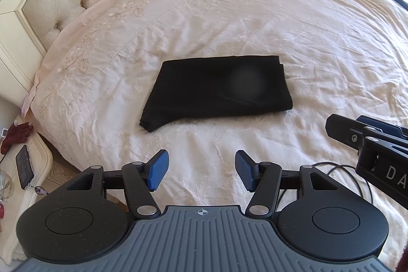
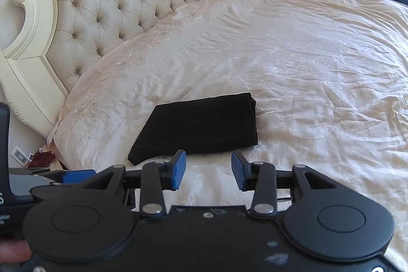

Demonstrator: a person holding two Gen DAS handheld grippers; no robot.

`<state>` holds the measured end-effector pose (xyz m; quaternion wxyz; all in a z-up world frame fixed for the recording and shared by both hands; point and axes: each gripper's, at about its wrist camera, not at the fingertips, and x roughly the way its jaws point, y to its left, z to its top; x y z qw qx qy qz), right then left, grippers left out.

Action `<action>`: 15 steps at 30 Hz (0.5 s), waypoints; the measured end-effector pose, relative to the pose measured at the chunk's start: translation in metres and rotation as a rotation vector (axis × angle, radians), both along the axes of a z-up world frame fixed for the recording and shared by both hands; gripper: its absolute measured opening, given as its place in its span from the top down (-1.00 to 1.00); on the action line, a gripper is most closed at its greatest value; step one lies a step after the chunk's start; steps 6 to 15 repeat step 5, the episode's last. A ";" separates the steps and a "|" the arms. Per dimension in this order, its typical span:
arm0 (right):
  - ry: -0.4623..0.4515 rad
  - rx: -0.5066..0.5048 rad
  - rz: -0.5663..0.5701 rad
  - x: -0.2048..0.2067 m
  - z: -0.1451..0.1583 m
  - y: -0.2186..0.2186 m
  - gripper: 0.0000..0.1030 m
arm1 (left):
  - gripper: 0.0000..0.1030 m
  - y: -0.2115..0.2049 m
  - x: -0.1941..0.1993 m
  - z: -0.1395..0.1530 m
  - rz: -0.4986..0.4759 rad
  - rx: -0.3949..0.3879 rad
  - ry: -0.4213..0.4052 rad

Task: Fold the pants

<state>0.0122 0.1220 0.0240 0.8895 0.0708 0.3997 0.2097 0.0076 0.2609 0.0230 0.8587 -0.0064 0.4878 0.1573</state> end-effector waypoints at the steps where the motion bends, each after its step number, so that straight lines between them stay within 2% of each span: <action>1: 0.003 -0.001 -0.001 0.001 0.000 0.000 0.18 | -0.09 0.000 0.001 0.000 0.001 -0.002 0.002; 15: 0.020 -0.006 -0.007 0.007 -0.002 0.002 0.18 | -0.09 0.006 0.008 -0.003 -0.003 -0.009 0.009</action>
